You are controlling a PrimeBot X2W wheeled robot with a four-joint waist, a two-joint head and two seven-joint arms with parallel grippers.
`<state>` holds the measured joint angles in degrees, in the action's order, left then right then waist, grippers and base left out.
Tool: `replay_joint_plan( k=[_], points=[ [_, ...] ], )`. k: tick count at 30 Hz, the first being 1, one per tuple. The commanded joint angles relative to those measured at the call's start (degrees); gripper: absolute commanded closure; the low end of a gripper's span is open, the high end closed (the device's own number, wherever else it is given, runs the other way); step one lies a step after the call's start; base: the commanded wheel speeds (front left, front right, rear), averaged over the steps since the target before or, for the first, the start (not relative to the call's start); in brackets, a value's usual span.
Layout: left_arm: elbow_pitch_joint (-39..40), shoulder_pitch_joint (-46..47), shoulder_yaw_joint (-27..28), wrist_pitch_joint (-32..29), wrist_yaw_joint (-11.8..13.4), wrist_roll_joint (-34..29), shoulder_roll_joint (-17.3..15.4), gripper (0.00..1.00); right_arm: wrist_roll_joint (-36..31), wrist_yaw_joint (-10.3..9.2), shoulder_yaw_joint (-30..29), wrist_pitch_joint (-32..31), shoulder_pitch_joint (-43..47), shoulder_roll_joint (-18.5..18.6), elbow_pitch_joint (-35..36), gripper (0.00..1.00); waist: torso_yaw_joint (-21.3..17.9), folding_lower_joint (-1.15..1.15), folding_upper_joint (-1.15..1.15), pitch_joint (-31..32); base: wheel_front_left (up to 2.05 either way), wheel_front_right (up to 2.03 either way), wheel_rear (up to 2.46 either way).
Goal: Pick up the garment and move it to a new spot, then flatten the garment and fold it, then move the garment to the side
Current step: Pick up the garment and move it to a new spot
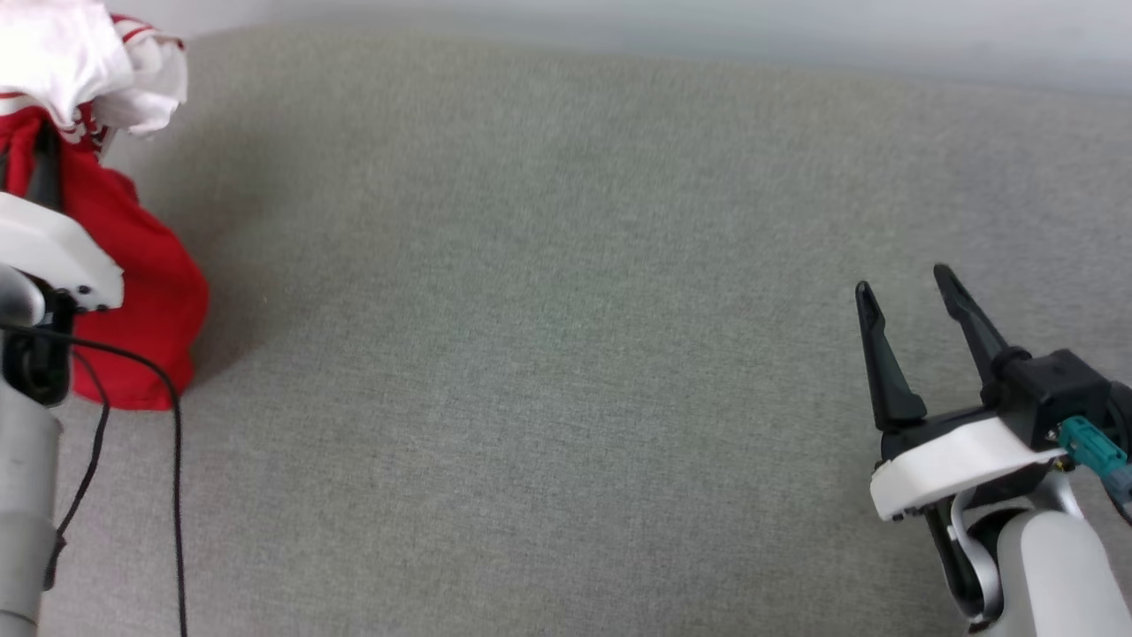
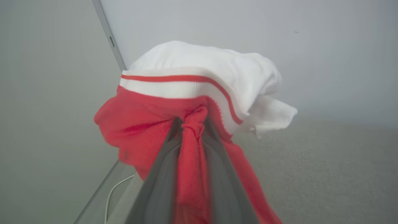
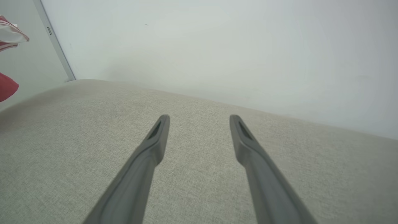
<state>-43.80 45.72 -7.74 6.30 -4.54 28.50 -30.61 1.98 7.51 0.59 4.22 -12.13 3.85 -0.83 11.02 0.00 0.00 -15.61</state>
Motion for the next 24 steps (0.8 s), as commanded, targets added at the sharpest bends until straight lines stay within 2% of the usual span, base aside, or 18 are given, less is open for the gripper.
replay_joint_plan(
  k=[1, 7, 13, 19, 24],
  points=[
    [1.05, -0.70, -0.57, 1.37, 0.71, -0.73, 0.59, 1.00, 0.56, -0.03, -0.18, 0.30, 1.24, -0.36, -0.28, 0.00, -1.73, 0.00, 0.00, 3.94, 0.00, 0.00, 0.00],
    [6.28, -3.89, -2.68, 4.16, 2.57, -2.15, 3.74, 1.00, 1.08, -0.03, -0.88, 0.40, 4.37, -0.89, -0.91, 0.00, -5.07, 0.00, 0.00, 9.09, 0.00, 0.00, 0.00],
    [13.48, -9.68, -5.62, 3.13, 4.00, -2.76, 7.03, 1.00, 1.96, -0.04, -0.83, -0.17, 7.05, -1.01, -0.95, 0.00, -9.28, 0.00, 0.00, 12.83, 0.00, 0.00, 0.00],
    [19.58, -15.01, -8.50, 1.34, 4.64, -2.70, 9.84, 1.00, 2.89, -0.04, -0.81, -0.79, 8.61, -1.02, -0.54, 0.00, -12.76, 0.00, 0.00, 14.35, 0.00, 0.00, 0.00],
    [24.95, -19.94, -12.30, 0.98, 4.97, -3.04, 13.61, 1.00, 3.24, -0.03, -1.29, -1.32, 9.70, -1.00, 0.36, 0.00, -15.27, 0.00, 0.00, 14.80, 0.00, 0.00, 0.00]
  ],
)
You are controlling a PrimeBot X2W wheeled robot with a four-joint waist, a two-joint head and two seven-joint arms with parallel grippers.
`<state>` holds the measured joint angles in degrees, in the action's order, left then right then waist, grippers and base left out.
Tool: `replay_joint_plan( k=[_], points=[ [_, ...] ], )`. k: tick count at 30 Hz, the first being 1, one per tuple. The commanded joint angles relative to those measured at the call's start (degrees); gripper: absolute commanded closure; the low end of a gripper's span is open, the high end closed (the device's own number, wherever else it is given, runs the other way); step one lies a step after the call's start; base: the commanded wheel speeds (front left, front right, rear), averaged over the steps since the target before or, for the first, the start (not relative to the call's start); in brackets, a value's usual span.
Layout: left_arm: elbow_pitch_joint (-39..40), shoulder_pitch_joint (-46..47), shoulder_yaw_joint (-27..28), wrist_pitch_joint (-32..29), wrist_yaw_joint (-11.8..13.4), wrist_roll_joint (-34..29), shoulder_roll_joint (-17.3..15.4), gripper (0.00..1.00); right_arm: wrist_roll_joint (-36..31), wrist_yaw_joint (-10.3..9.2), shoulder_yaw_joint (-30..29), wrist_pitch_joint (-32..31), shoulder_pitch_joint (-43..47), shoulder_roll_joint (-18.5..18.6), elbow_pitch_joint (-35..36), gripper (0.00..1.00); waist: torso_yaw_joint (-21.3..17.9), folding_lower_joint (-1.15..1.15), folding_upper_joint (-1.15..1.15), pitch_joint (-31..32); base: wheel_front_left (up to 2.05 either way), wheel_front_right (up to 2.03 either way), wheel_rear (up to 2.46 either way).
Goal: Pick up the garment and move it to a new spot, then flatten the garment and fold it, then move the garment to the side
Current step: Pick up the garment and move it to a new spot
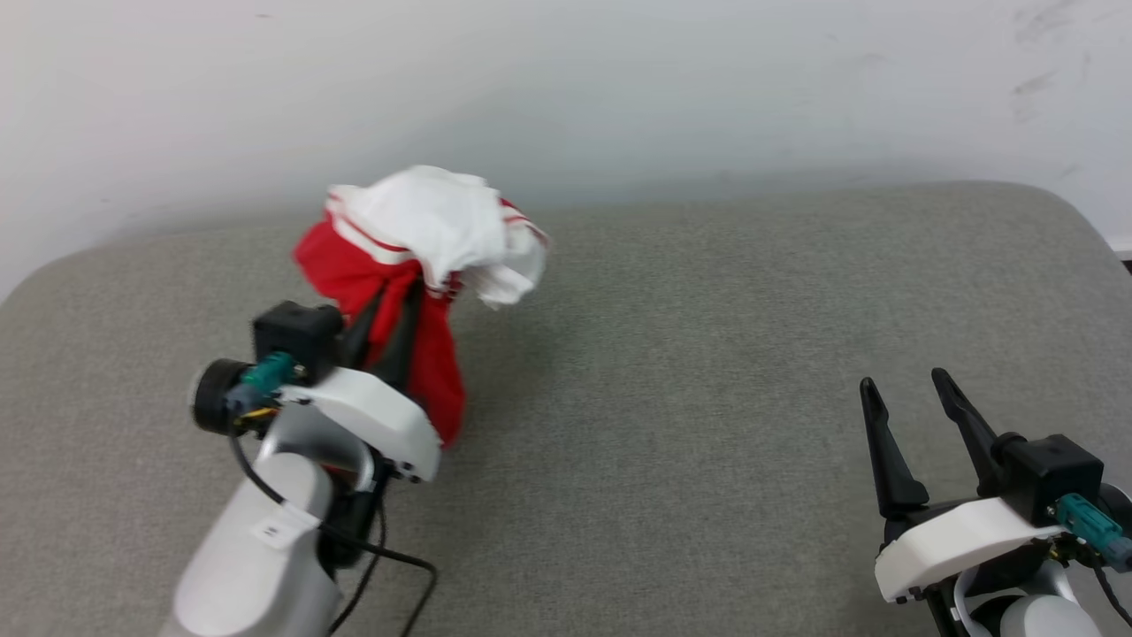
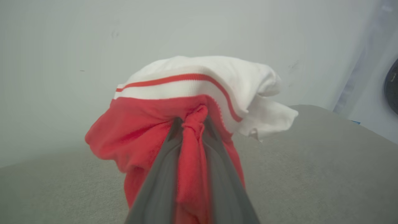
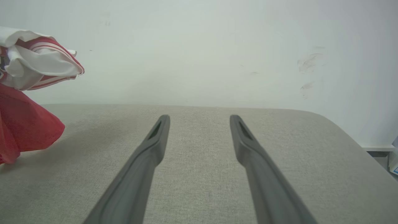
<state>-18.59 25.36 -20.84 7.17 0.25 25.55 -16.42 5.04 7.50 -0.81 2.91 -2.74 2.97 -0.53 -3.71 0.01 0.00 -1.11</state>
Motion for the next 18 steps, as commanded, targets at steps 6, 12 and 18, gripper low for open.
replay_joint_plan(
  k=[6, 12, 18],
  points=[
    [3.93, -3.36, -5.21, 0.34, -0.68, -1.53, 3.62, 1.00, 0.60, -0.02, 0.12, -0.44, 0.10, -0.13, 1.38, 0.00, -2.08, -0.01, 0.00, -1.19, 0.00, 0.00, 0.00],
    [2.53, -5.49, -10.74, -0.26, -2.11, -2.80, 6.82, 1.00, 0.67, -0.02, 0.09, -0.48, -1.47, -0.13, 2.34, 0.00, -2.39, -0.01, 0.00, -4.94, 0.00, 0.00, 0.00],
    [-3.21, -4.63, -14.03, 1.17, -2.95, -4.52, 8.37, 1.00, 0.69, -0.02, 0.12, 0.00, -3.07, -0.13, 2.55, 0.00, -1.61, -0.01, 0.00, -8.43, 0.00, 0.00, 0.00]
  ],
)
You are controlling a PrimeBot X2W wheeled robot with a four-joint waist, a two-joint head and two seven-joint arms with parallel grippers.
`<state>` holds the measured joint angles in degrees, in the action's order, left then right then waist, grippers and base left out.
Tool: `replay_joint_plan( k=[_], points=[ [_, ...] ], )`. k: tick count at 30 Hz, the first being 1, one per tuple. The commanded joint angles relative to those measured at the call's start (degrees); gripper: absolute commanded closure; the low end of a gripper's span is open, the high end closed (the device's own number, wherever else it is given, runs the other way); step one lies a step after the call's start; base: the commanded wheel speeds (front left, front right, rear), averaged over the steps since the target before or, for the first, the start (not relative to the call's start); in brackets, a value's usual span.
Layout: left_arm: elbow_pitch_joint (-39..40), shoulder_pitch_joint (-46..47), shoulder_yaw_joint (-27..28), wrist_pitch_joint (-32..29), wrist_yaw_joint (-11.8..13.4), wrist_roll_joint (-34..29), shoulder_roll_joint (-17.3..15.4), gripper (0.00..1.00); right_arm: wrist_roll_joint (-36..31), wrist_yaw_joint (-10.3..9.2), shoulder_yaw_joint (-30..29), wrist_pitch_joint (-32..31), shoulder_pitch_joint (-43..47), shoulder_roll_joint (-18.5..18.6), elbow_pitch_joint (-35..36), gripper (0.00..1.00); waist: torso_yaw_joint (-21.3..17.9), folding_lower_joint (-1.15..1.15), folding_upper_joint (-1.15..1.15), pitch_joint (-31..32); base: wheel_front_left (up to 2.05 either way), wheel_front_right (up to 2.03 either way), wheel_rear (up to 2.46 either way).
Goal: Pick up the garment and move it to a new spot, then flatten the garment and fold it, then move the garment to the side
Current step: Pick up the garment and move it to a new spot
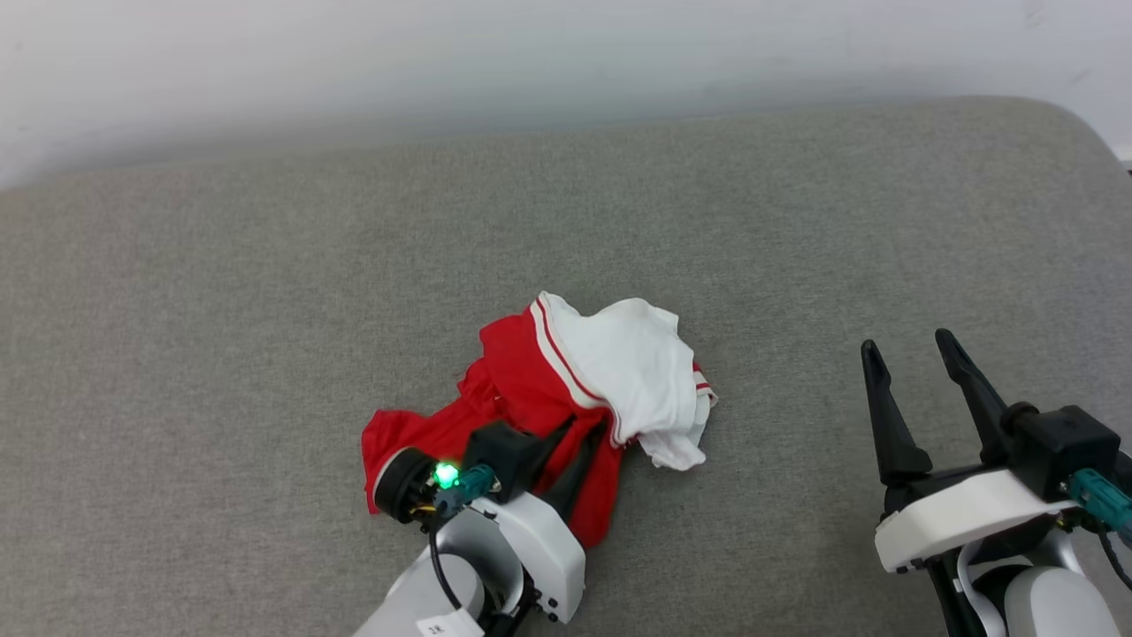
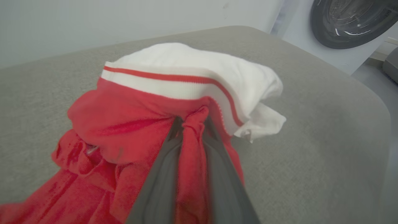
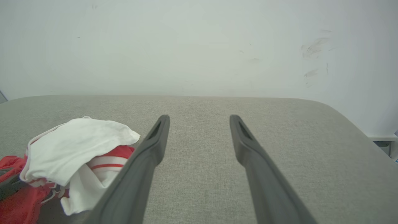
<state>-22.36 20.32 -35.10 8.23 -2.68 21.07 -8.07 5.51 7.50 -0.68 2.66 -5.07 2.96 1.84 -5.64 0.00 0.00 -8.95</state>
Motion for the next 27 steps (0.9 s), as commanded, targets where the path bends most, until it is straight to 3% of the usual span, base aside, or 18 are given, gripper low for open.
replay_joint_plan(
  k=[1, 6, 7, 8, 9, 13, 17, 27],
  points=[
    [-0.60, 0.63, -0.33, 0.39, -0.34, -0.07, 0.32, 1.00, 0.15, -0.02, 0.04, 0.23, -1.09, -0.12, 0.13, 0.00, 0.48, 0.00, 0.00, -0.94, 0.00, 0.00, 0.00],
    [-6.08, 1.73, -2.62, 2.69, -1.81, -0.81, 1.38, 1.00, -0.22, -0.02, 0.12, 0.36, -1.79, -0.11, -0.16, 0.00, 1.43, 0.00, 0.00, -1.43, 0.00, 0.00, 0.00],
    [-6.59, 1.97, -3.01, 3.46, -1.97, -1.05, 1.68, 0.88, -0.23, -0.02, 0.12, 0.32, -1.77, -0.11, -0.20, 0.00, 1.69, 0.00, 0.00, -1.21, 0.00, 0.00, 0.00],
    [-7.02, 2.18, -3.32, 4.12, -2.30, -1.25, 1.94, 0.51, -0.22, -0.02, 0.11, 0.25, -1.71, -0.11, -0.25, 0.00, 1.97, 0.00, 0.00, -0.94, 0.00, 0.00, 0.00],
    [-7.30, 2.18, -3.59, 4.74, -2.42, -1.00, 2.24, 0.03, -0.29, -0.02, 0.09, 0.16, -1.57, -0.11, -0.37, 0.00, 2.27, 0.00, 0.00, -0.49, 0.00, 0.00, 0.00],
    [-6.36, 1.94, -3.74, 6.46, -2.60, -1.43, 2.87, 0.00, -0.25, -0.02, 0.06, -0.39, -0.66, -0.11, -0.68, 0.00, 3.40, 0.00, 0.00, 1.65, 0.00, 0.00, 0.00],
    [-3.52, 0.70, -1.67, 6.97, -1.08, -1.67, 2.89, 0.00, 0.22, -0.02, -0.04, -0.75, 0.39, -0.11, -1.24, 0.00, 4.49, 0.00, 0.00, 4.07, 0.00, 0.00, 0.00],
    [6.07, -5.98, 8.75, 6.96, 3.97, -2.23, 2.34, 0.00, 1.04, -0.02, 0.00, -2.45, 4.10, -0.11, -1.35, 0.00, 6.15, 0.00, 0.00, 9.06, 0.00, 0.00, 0.00]
  ],
)
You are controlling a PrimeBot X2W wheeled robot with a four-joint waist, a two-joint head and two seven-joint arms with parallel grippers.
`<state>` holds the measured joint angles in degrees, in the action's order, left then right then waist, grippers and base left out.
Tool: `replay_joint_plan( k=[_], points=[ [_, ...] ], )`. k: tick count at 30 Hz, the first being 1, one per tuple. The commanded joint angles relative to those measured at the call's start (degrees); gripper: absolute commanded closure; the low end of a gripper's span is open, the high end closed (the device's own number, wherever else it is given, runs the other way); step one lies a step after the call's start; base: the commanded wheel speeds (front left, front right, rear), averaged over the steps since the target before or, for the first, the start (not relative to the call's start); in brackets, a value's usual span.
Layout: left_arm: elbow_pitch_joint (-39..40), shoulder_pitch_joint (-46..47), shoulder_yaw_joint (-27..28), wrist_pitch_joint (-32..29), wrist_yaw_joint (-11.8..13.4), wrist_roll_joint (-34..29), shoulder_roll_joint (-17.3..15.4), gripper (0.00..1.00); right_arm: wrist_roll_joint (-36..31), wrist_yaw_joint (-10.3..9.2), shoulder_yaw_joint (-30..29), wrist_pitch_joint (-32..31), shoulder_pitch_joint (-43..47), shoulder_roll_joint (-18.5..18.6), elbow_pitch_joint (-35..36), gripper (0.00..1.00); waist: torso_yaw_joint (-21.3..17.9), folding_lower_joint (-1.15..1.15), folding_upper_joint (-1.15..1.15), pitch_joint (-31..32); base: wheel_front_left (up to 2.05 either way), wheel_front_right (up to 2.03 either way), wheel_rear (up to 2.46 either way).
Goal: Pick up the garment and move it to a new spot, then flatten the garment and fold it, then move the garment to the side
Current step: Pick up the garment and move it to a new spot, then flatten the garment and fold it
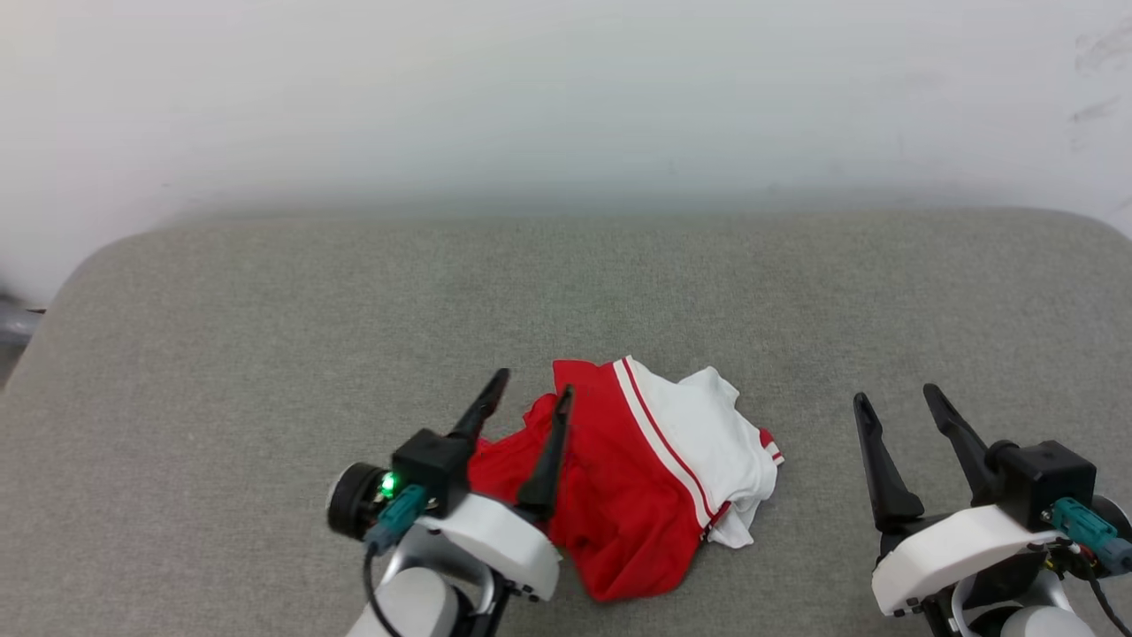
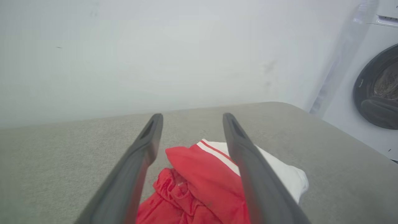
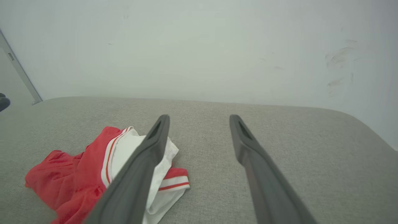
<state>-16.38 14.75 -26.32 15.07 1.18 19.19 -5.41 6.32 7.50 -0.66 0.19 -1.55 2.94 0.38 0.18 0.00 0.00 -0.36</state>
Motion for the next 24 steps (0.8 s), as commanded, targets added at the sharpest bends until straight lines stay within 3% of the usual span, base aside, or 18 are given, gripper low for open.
replay_joint_plan(
  k=[1, 12, 24],
  points=[
    [0.77, -0.99, 1.15, 0.13, 0.54, -0.45, -0.50, 0.00, 0.18, -0.02, -0.12, -0.12, 0.76, -0.09, 0.14, 0.00, 0.42, 0.00, 0.00, 0.68, 0.00, 0.00, 0.00],
    [2.77, -7.42, 11.48, 0.14, 3.90, -1.79, -4.63, 0.00, 0.52, -0.02, -1.65, -1.96, 3.06, -0.09, 0.38, 0.00, 1.13, 0.00, 0.00, 2.03, 0.00, 0.00, 0.00],
    [3.75, -10.88, 15.24, 0.15, 3.38, -2.12, -5.63, 0.00, 0.40, -0.02, -2.49, -2.92, 4.04, -0.09, 1.02, 0.00, 1.21, 0.00, 0.00, 2.51, 0.00, 0.00, 0.00]
  ],
)
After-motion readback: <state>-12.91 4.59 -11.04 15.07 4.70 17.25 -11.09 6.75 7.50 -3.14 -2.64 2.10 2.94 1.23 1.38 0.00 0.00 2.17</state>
